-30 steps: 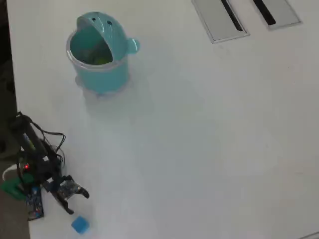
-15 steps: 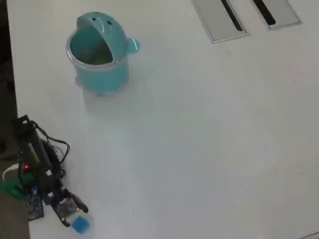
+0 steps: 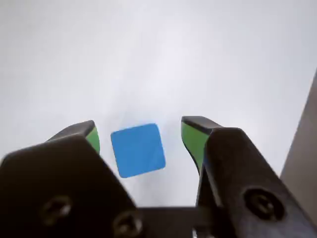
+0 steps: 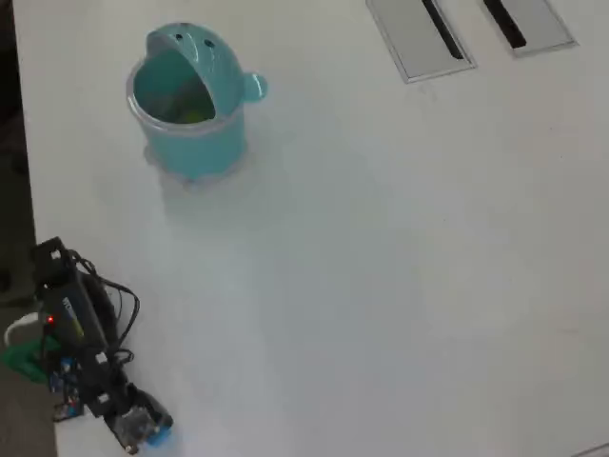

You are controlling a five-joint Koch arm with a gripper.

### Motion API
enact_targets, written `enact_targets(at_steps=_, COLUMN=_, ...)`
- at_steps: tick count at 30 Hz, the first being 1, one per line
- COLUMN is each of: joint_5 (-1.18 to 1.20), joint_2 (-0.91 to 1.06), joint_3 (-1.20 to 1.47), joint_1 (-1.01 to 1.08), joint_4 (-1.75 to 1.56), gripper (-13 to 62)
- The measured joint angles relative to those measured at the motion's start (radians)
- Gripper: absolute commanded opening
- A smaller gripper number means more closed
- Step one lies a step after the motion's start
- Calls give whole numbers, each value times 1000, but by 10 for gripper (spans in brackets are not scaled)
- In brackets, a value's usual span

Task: Grasp RGB lego blocks and put them in the bin one by one.

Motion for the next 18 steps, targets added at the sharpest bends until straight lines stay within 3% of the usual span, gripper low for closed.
enact_targets(at_steps=18, joint_5=-20, joint_2=-124, joint_3=0, joint_1=3, joint_4=18, gripper=308)
